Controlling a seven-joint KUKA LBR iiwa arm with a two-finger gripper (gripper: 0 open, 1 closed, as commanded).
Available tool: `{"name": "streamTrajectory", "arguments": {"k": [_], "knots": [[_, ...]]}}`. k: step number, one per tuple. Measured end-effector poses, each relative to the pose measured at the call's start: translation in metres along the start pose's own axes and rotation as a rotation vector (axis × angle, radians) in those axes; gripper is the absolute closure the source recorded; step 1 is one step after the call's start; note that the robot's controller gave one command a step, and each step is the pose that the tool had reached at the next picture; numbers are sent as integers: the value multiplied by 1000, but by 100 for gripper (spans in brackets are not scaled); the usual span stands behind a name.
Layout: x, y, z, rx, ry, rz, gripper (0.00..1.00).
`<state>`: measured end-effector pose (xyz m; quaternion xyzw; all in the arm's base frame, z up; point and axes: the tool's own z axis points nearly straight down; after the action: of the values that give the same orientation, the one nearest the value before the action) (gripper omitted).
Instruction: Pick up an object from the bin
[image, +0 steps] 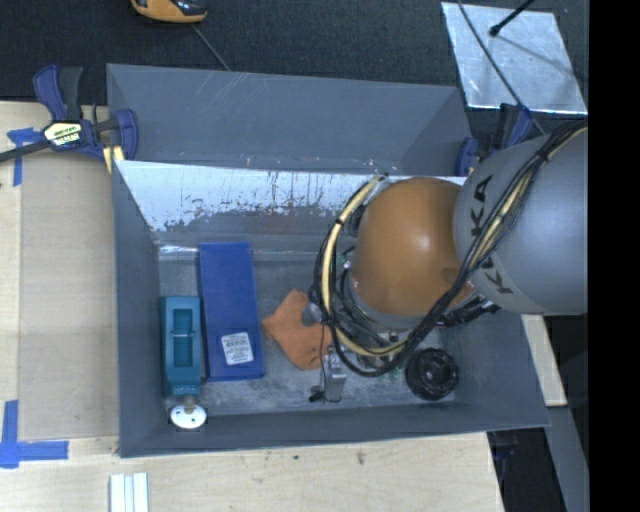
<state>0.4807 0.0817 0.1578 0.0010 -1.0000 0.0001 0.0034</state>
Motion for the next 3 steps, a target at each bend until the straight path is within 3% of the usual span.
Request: {"name": "streamTrajectory", "arguments": {"k": [1, 2, 3], "knots": [[-2, 0, -4, -1, -9, 2, 0], [-32, -8, 87, -2, -9, 158, 100], [-32, -8, 87, -2, -9, 159, 100]]}}
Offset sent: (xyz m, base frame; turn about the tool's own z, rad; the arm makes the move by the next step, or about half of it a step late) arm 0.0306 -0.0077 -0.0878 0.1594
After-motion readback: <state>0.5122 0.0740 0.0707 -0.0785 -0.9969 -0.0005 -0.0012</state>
